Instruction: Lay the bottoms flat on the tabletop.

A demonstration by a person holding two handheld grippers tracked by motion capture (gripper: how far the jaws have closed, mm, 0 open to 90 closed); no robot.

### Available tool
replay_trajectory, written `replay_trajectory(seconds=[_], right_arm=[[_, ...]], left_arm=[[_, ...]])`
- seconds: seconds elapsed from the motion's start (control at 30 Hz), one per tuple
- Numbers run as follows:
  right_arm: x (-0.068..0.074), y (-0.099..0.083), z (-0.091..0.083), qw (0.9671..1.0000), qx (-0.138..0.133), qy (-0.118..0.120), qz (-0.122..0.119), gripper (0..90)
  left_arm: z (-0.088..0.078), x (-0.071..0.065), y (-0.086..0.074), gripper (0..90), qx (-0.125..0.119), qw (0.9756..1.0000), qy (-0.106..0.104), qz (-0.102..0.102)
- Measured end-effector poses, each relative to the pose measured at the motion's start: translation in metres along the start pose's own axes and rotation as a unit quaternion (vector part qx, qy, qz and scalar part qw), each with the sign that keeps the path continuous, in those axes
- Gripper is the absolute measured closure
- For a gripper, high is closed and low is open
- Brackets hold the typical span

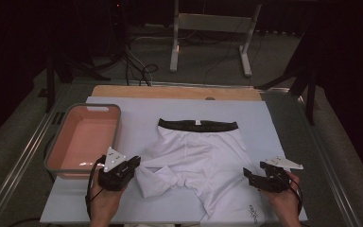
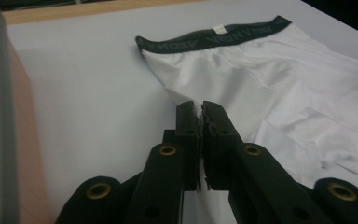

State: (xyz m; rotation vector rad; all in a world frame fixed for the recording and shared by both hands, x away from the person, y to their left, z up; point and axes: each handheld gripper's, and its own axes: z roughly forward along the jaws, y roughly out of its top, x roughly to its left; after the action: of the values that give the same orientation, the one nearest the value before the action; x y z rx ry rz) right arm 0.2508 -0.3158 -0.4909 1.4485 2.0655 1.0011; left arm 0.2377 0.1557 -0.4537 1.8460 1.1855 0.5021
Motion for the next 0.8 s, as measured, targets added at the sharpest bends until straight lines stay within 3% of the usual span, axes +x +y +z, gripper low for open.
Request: replay_trajectory(seconds=[0.1, 0.27, 0.63, 0.7, 0.8], right_arm=[[0.0, 0.0, 0.0, 1.0, 0.0, -0.001, 0.001, 24.8], [-0.001, 0.0, -0.001, 1.0, 0.002, 0.0, 0.004, 24.8], [-0.002, 0.0, -0.002, 1.0, -0.001, -0.001, 0.002, 24.8], [-0.001, 0.001, -0.001, 1.0, 0.0, -0.002, 0.001, 24.8], [-0.001, 0.001, -0.001, 1.0, 0.0, -0.001, 0.001, 24.8]], left_arm=[[-0.004, -0.002, 0.001, 87.1, -0.007, 1.0, -0.005, -0.003], [-0.013, -0.011, -0.001, 87.0, -0.007, 0.9998, -0.016, 0.01], [-0.02, -0.01, -0.014, 86.5, 0.01, 0.9995, -0.029, -0.006], [-0.02, -0.008, -0.017, 84.9, 0.016, 0.9996, -0.022, -0.005], [-0.018, -0.003, -0.02, 82.1, 0.025, 0.9994, 0.023, 0.003]])
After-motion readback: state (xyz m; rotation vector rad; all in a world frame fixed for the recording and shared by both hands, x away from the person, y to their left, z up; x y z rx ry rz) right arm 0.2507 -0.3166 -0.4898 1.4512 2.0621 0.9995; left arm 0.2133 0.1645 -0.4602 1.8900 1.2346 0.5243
